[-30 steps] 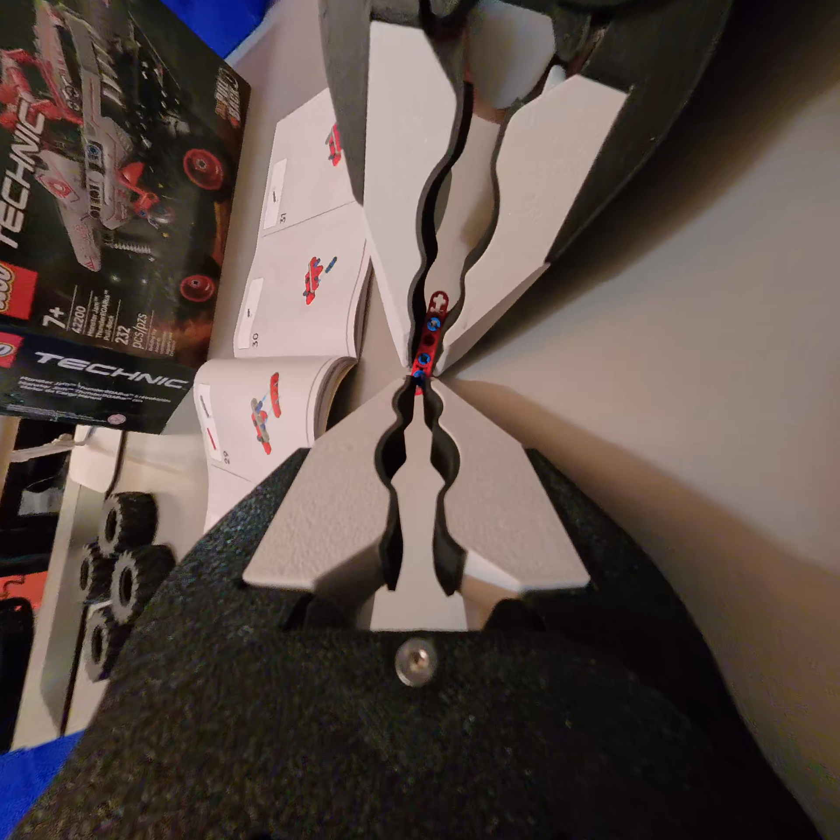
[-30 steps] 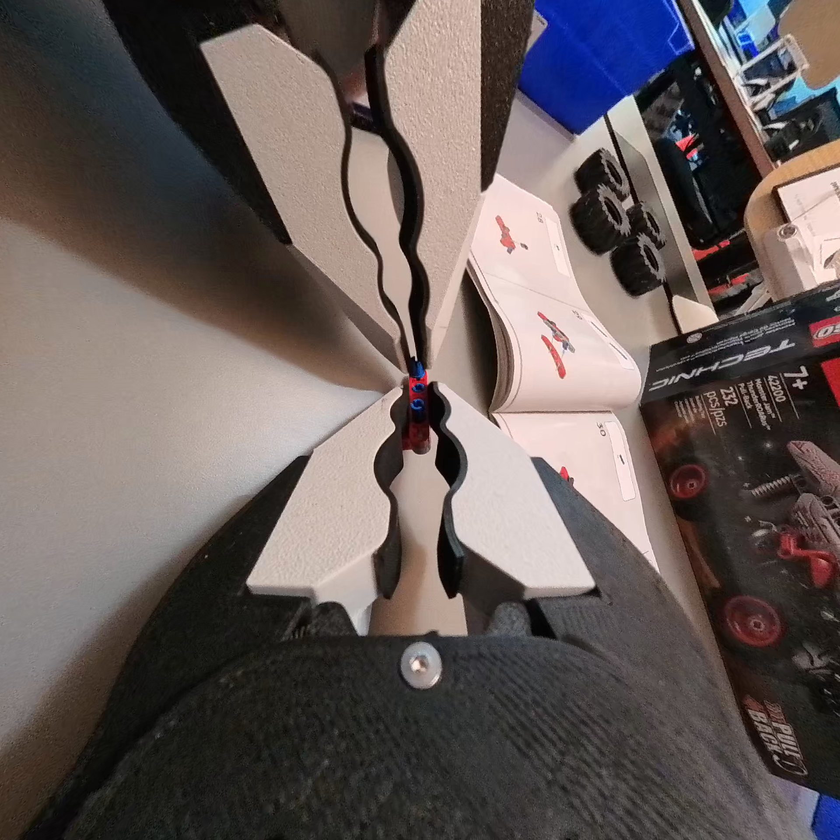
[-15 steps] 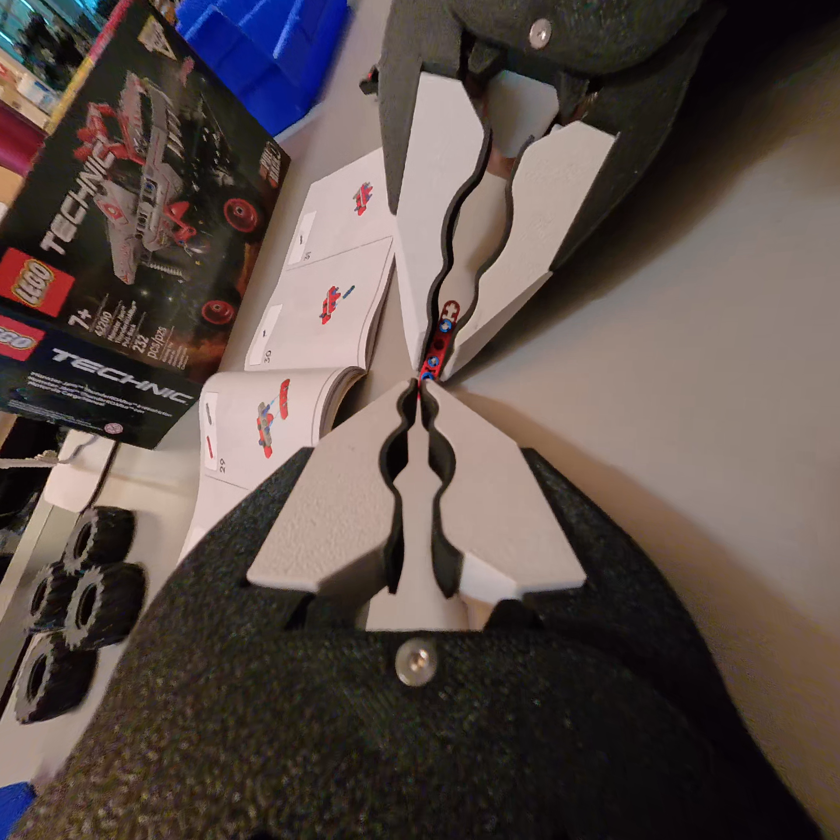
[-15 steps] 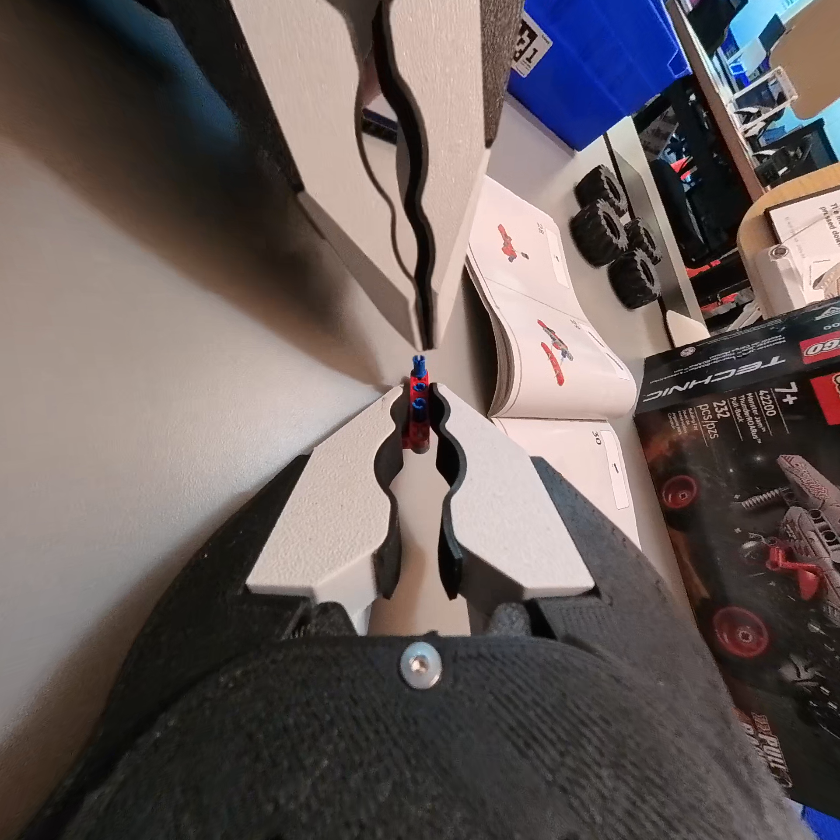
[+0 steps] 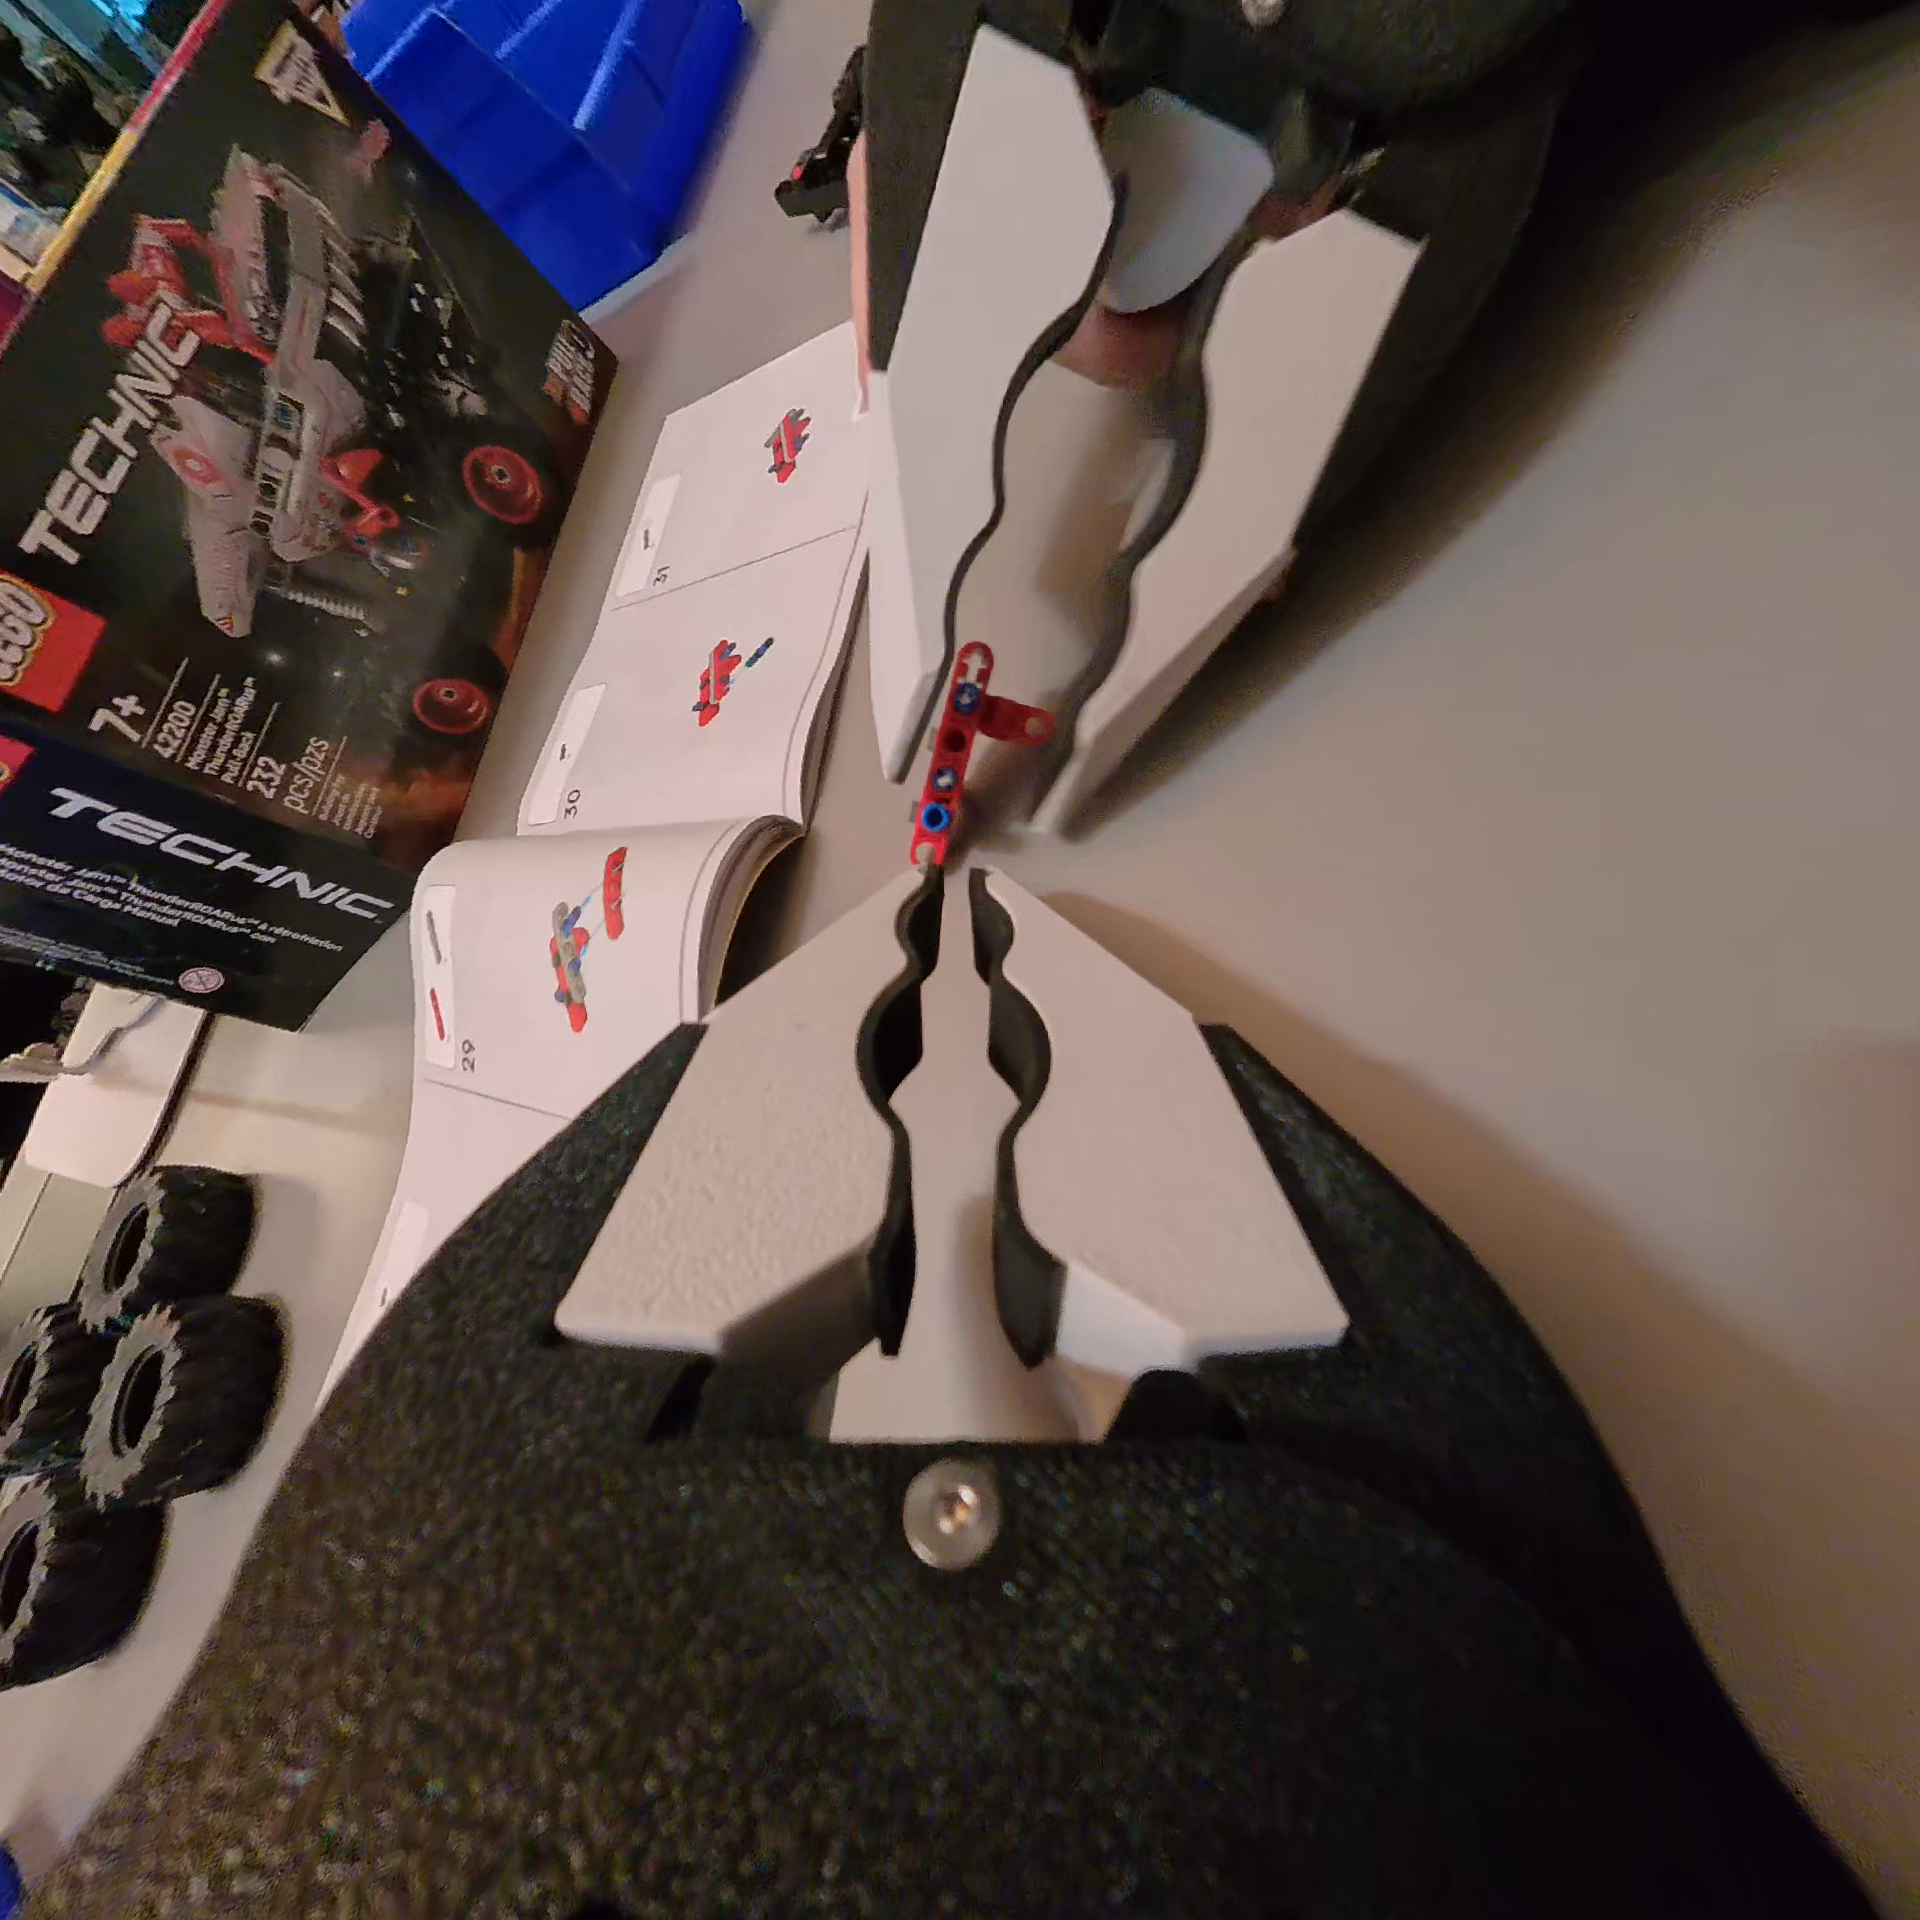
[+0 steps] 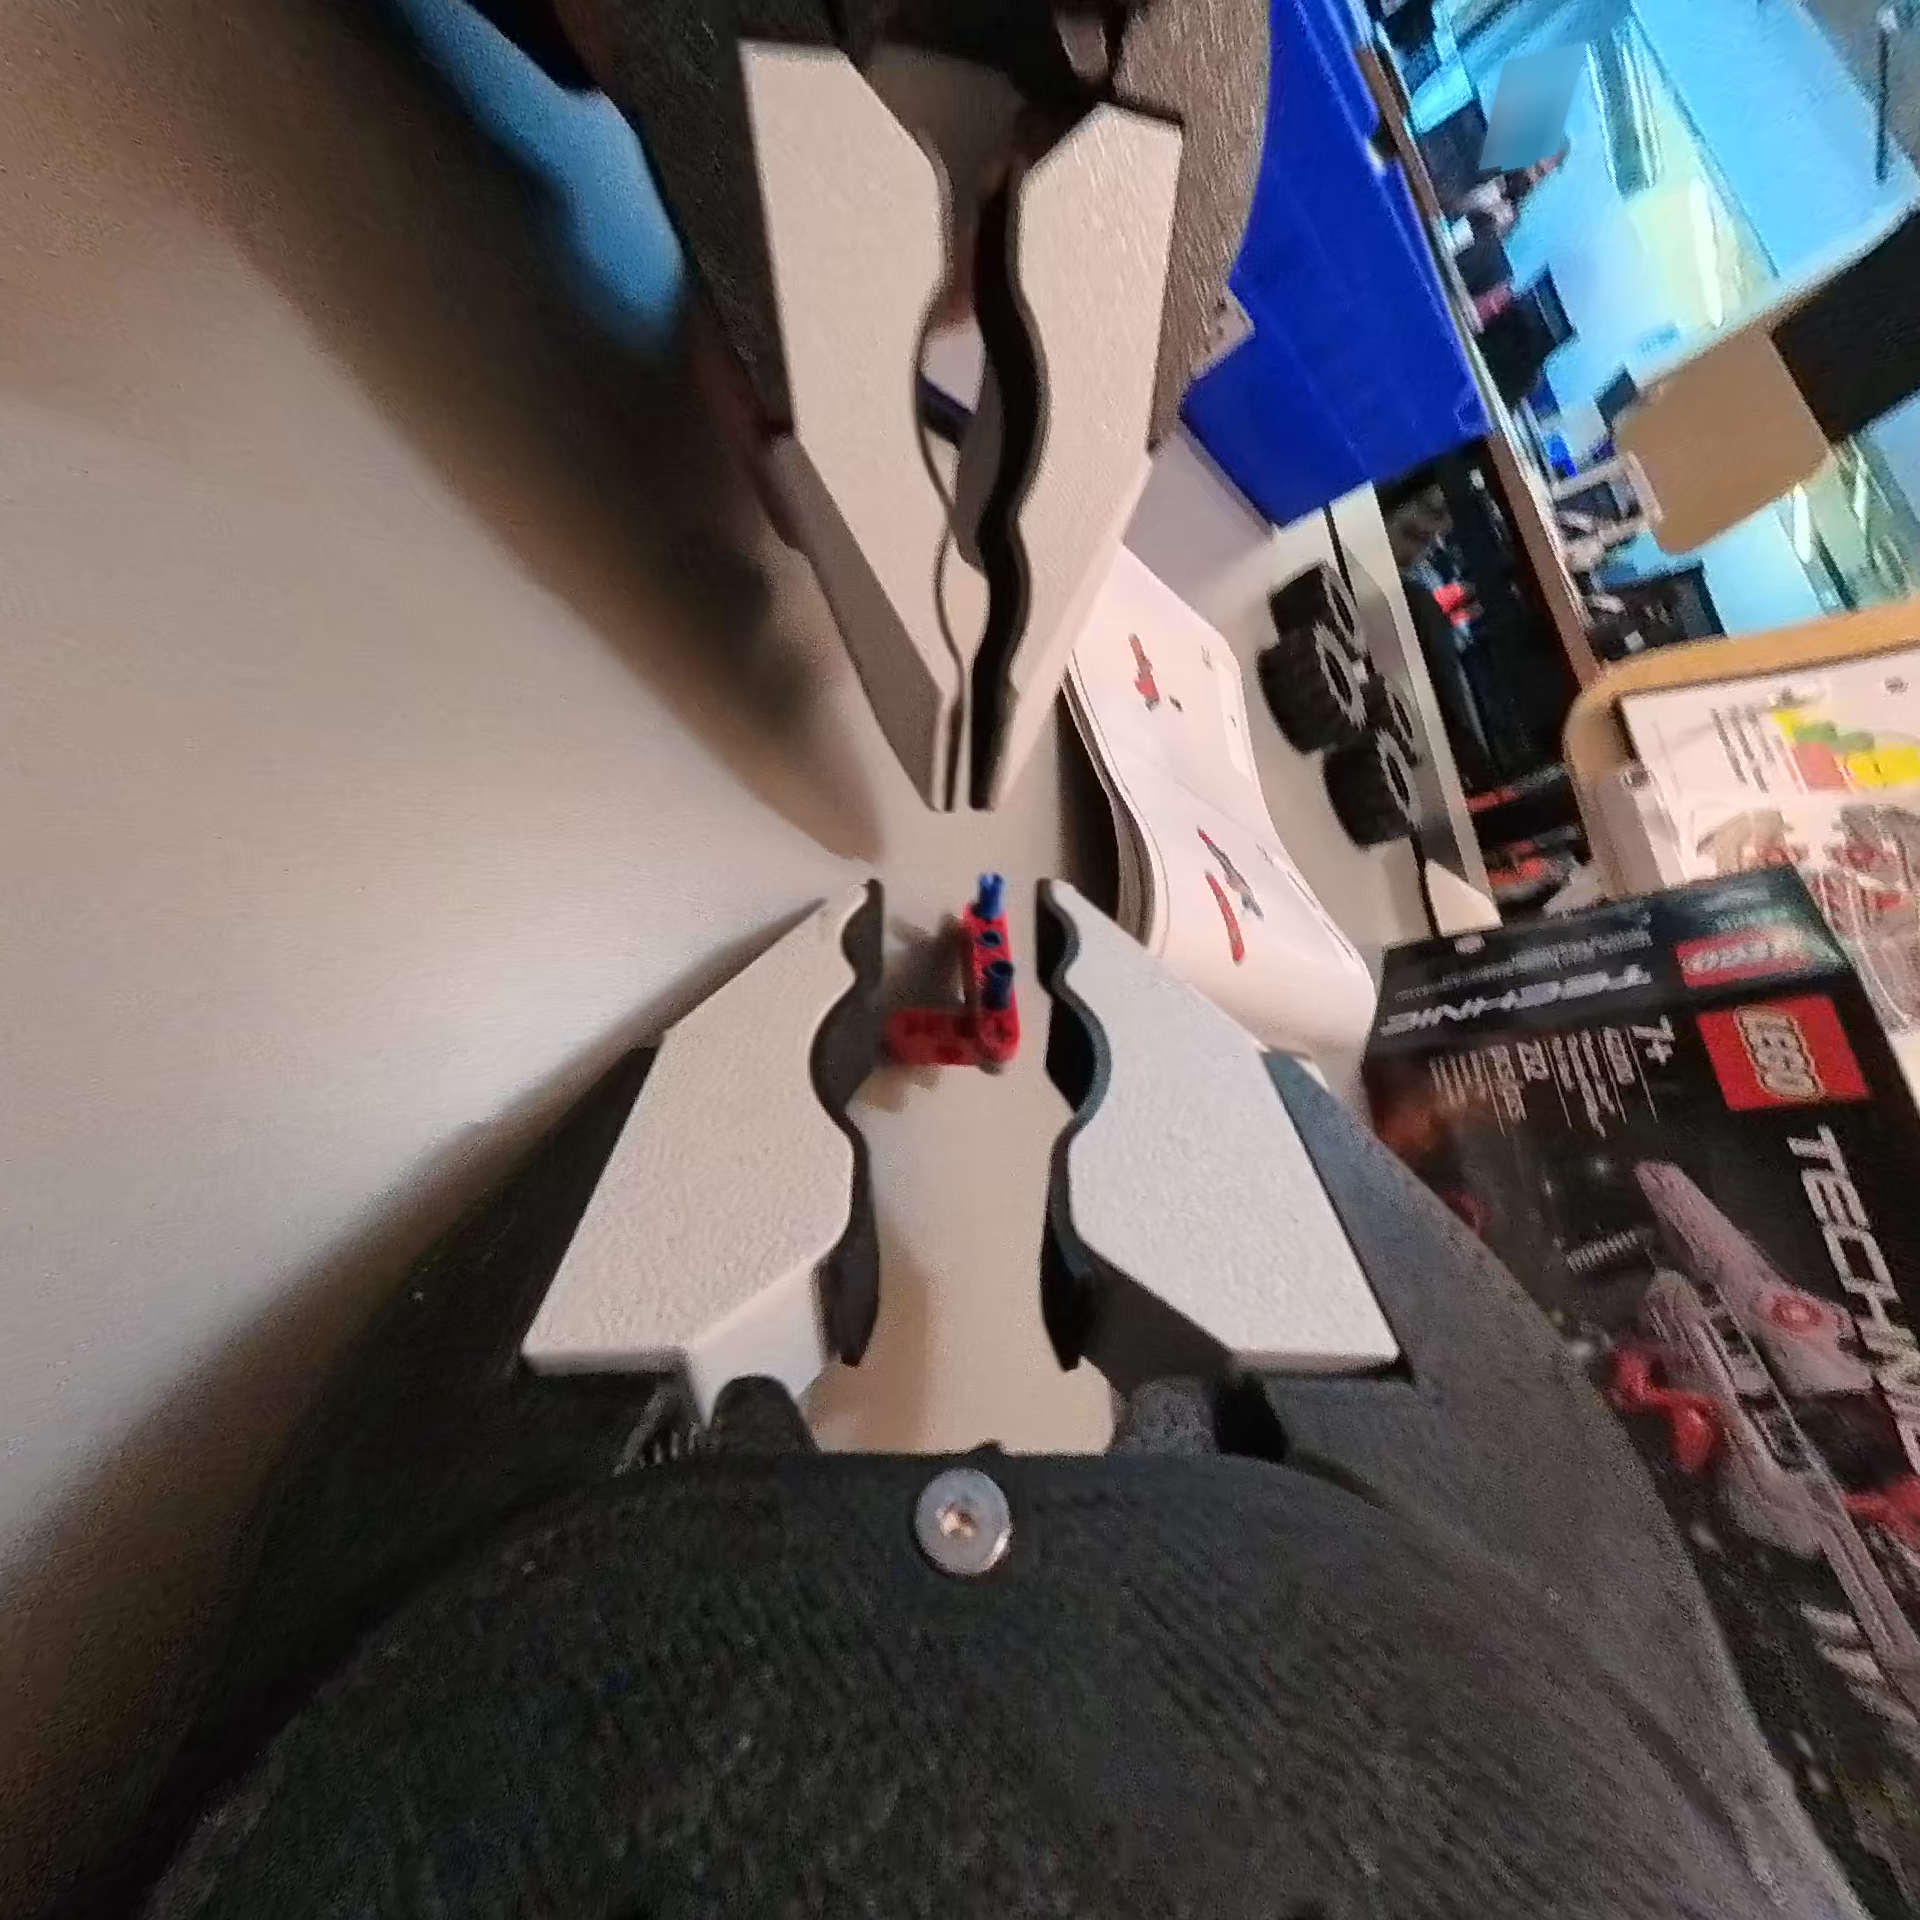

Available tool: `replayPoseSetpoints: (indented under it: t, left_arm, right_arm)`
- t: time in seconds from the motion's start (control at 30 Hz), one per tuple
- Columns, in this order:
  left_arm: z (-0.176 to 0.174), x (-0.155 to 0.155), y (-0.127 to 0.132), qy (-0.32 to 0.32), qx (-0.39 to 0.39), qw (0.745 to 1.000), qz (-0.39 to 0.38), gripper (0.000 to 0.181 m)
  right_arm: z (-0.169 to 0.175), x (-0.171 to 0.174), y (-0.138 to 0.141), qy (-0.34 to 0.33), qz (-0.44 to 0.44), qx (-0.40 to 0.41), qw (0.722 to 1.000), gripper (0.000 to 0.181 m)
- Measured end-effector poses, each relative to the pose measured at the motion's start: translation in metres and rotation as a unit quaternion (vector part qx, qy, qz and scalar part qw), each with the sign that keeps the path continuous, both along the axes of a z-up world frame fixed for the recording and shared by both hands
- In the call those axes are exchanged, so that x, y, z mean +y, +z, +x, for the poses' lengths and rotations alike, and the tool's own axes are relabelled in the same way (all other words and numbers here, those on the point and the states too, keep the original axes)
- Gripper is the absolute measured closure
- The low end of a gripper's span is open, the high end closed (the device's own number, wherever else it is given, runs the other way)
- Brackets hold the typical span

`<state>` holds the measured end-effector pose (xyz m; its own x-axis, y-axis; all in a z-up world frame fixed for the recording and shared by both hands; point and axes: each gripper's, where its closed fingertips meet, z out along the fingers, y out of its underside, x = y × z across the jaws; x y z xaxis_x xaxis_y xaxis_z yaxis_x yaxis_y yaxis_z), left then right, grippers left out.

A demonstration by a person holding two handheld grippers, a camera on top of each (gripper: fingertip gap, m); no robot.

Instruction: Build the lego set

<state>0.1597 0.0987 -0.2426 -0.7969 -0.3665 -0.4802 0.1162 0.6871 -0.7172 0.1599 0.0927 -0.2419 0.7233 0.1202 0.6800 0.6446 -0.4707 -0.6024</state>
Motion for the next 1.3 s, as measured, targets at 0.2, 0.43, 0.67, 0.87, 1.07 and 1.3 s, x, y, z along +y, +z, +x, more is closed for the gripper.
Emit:
replayPoseSetpoints:
  t: [0.2,0.43,0.67,0.87,1.07,1.3]
  left_arm:
    - [0.004,0.003,0.006,0.012,-0.019,1.0,-0.017,0.181]
    - [0.018,0.019,0.023,0.07,-0.103,0.992,-0.025,0.181]
    - [0.037,0.048,0.033,0.172,-0.2,0.963,0.057,0.181]
    - [0.042,0.057,0.034,0.205,-0.209,0.953,0.076,0.181]
    - [0.043,0.061,0.034,0.217,-0.203,0.952,0.071,0.181]
    - [0.043,0.062,0.031,0.218,-0.2,0.952,0.081,0.181]
  right_arm:
    - [0.008,-0.023,-0.004,-0.029,-0.049,0.055,0.997,0.146]
    - [0.013,-0.049,0.01,-0.026,0.007,0.16,0.987,0.155]
    - [0.128,-0.143,0.078,-0.342,0.228,-0.028,0.911,0.165]
    - [0.147,-0.169,0.073,-0.42,0.248,0.004,0.873,0.163]
    - [0.149,-0.173,0.074,-0.425,0.267,0.02,0.864,0.161]
    - [0.149,-0.17,0.071,-0.424,0.256,0.019,0.869,0.162]
